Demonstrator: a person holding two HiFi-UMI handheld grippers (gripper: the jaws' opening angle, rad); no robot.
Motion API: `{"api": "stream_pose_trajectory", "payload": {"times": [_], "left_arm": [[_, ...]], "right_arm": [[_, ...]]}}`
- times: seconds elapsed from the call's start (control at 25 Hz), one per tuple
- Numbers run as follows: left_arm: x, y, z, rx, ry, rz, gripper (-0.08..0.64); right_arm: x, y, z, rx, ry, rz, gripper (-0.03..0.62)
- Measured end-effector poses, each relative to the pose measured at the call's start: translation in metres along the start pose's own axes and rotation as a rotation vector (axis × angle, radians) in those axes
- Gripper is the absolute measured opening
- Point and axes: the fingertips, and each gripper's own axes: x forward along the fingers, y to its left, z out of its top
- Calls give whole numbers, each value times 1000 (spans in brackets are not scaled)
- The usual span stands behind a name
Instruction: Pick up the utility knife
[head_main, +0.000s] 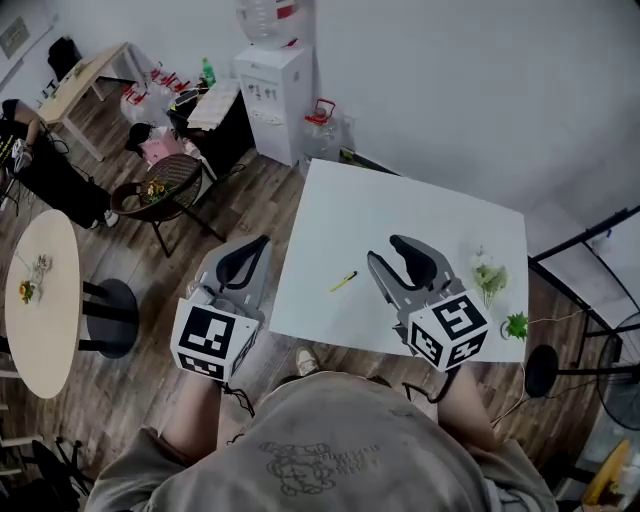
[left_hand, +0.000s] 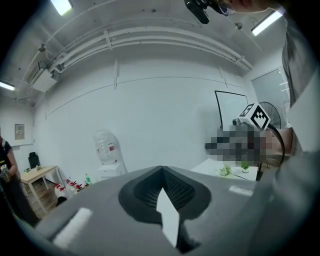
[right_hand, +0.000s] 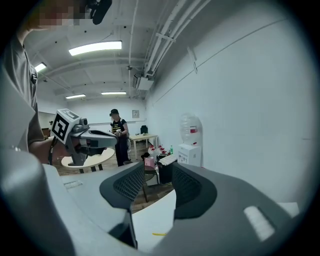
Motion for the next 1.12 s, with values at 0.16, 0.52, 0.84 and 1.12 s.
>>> {"api": "stream_pose_trajectory", "payload": {"times": [0.16, 0.52, 0.84, 1.12], "left_arm": [[9, 12, -4, -1, 12, -22, 0], [22, 7, -14, -18, 60, -22, 0], [43, -10, -11, -19, 73, 5, 0], [57, -18, -33, -62, 120, 6, 0]], "right_arm": [[10, 1, -1, -1, 11, -17, 190], [10, -19, -6, -9, 38, -21, 178], [14, -44, -20, -21, 92, 33, 187], [33, -46, -56, -204, 230, 31, 221]]}}
